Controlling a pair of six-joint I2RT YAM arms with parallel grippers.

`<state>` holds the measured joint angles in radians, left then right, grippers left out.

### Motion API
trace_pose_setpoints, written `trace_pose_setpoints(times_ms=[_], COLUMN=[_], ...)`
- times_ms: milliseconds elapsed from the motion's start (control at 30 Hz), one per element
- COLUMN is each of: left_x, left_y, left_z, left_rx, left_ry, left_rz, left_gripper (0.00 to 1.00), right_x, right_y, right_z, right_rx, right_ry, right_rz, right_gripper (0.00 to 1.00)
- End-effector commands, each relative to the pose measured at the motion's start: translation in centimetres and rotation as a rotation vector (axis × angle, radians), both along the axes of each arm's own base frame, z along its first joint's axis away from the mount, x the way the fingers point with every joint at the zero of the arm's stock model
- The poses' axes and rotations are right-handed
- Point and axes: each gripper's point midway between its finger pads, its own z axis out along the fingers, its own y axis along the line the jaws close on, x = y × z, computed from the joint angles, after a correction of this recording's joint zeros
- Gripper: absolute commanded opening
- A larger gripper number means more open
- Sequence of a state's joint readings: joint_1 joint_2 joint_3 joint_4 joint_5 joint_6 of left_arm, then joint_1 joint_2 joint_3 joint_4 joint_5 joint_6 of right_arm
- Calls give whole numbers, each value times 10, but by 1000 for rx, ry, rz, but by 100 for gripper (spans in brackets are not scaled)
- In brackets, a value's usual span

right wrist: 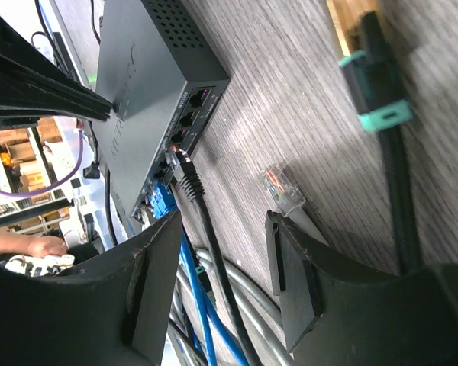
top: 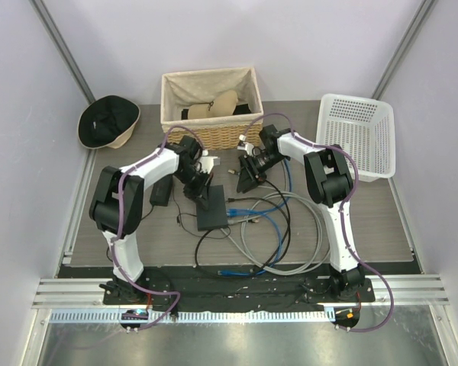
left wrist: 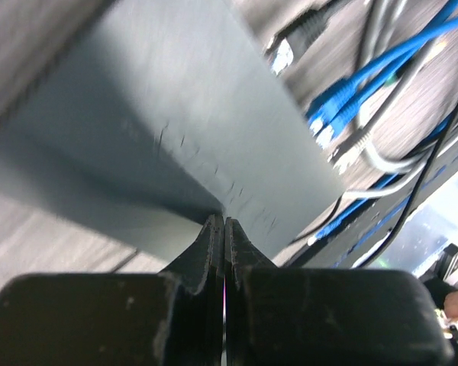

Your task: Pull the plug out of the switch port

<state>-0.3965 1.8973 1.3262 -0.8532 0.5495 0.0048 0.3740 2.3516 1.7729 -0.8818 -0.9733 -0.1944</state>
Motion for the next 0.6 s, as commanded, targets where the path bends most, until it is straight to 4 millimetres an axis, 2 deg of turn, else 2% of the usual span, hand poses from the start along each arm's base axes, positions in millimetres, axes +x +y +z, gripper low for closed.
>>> trace_pose_setpoints(times_ms=[0, 100, 133, 233, 467, 567], left_x=[-14, -9, -8, -8, -9, -16], left_y=[20, 16, 18, 27, 29, 39], left_z=[14, 28, 27, 15, -11, -30], left_rx=[63, 34, 47, 102, 159, 219], left_ry=[-12, -58, -65, -49, 6, 27], left_rz=[-19, -26, -21, -35, -18, -24], left_gripper=[0, 0, 0, 0, 0, 0], right_x=[6, 7, 8, 5, 2, 0], right_y=[1, 3, 3, 7, 18, 22], right_z=[-4, -2, -1, 0, -4, -8], right_rx=[-25, -23, -21, -19, -15, -12], right_ry=[-45, -50, -53, -50, -38, -23], right_rz=[-1, -3, -4, -1, 10, 10], right_gripper=[56, 56, 56, 56, 57, 57])
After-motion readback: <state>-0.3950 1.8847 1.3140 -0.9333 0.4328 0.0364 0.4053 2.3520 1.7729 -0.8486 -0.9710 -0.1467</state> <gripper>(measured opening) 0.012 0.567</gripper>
